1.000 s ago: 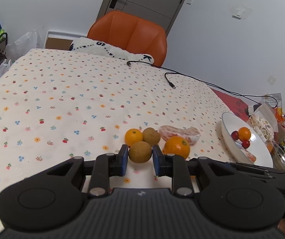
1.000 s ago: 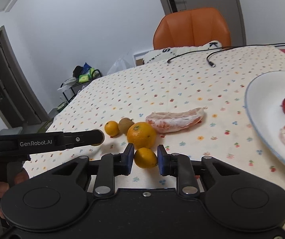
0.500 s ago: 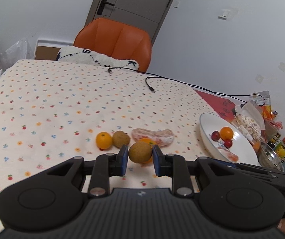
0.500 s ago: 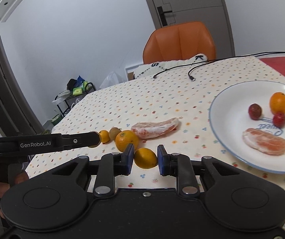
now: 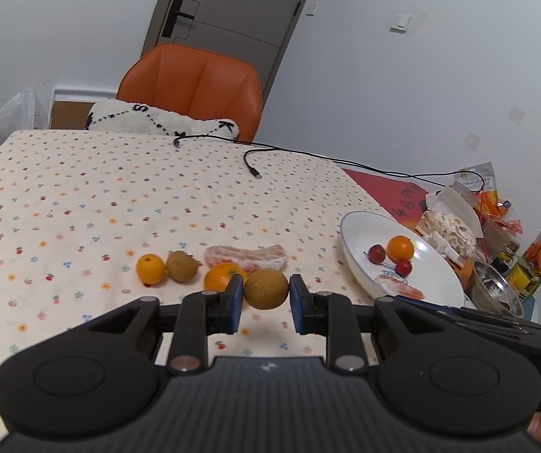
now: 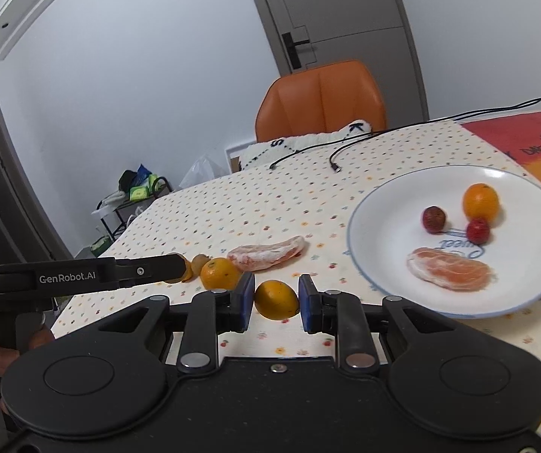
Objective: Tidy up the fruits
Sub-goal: 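Carry the small yellow orange and brown kiwi over the white plate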
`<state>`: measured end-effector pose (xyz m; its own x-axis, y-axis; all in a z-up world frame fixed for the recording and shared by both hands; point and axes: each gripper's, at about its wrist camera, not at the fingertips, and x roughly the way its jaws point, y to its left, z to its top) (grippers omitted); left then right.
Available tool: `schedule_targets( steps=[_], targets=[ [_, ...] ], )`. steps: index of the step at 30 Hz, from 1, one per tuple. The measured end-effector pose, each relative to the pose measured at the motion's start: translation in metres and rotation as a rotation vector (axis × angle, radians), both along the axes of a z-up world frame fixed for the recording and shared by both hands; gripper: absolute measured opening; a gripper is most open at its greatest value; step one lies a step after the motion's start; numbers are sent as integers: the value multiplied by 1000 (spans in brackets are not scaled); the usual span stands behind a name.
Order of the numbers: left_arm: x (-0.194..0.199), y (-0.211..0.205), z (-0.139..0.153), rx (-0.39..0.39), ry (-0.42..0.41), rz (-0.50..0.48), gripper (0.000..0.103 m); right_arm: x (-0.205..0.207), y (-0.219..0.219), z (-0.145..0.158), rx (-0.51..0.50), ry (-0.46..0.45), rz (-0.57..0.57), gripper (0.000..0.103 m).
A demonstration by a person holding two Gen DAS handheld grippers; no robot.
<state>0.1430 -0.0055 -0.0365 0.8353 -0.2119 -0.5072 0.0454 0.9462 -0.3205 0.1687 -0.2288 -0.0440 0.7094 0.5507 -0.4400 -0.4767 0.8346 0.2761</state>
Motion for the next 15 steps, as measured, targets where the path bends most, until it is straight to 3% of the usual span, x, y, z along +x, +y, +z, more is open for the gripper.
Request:
schedule_targets(
  steps=[15],
  targets=[
    [2,-43,7,-1,-29,-77,24,-13,-47,10,2,-25,-94,23]
  ],
)
